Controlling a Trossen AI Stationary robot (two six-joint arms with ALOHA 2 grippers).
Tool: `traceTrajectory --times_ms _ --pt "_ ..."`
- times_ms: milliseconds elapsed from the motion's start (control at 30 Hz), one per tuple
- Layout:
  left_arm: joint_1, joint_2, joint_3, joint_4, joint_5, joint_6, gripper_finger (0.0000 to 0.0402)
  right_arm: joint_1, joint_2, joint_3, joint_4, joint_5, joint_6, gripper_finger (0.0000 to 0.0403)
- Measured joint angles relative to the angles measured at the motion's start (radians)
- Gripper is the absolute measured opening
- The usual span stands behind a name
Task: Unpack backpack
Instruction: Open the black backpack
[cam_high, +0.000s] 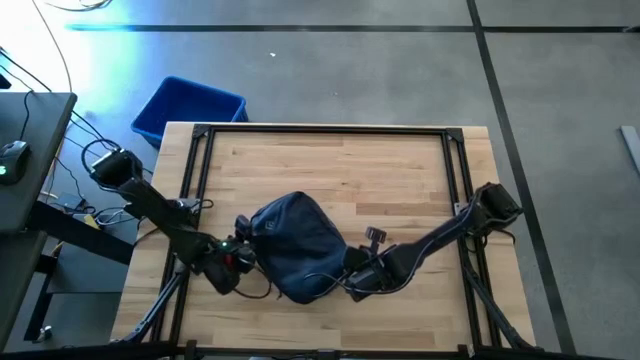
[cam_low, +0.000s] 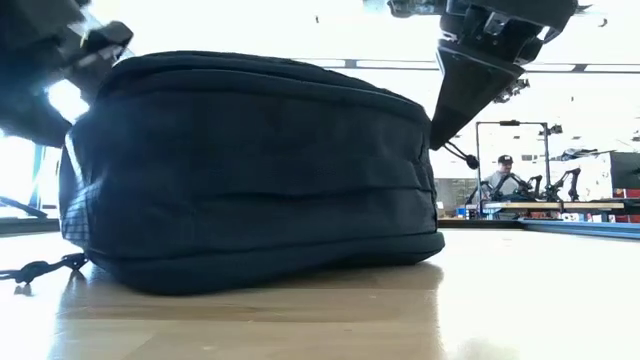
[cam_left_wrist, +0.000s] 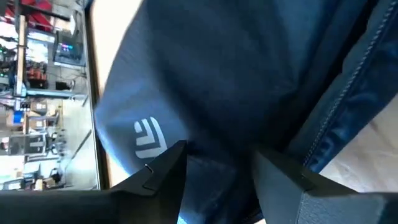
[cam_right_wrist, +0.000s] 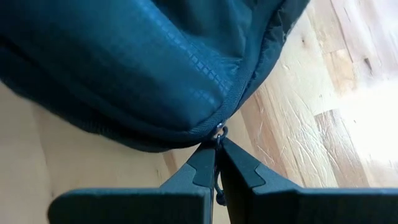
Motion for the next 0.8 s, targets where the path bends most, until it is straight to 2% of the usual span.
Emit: traceTrajectory --times_ms 200,333,567,667,800 --pt "-0.012 0.002 0.002 -0.048 0.076 -0.019 0.0139 0.03 0.0 0.001 -0.1 0.014 0.058 0.0" --pt "-0.028 -0.002 0.002 -0.019 0.083 -0.057 0.0139 0.048 0.001 0.001 -0.209 0.091 0.153 0.0" --pt "-0.03 -0.002 0.001 0.136 0.11 -0.088 0.0139 0.047 0.001 0.001 -0.317 0.148 0.253 0.0" --pt "-0.03 -0.002 0.0 0.22 0.081 -0.078 0.0138 0.046 0.001 0.001 -0.285 0.142 0.247 0.0" --pt "-0.03 -0.002 0.0 0.405 0.074 0.031 0.0138 0.052 0.001 0.001 -0.202 0.108 0.219 0.0"
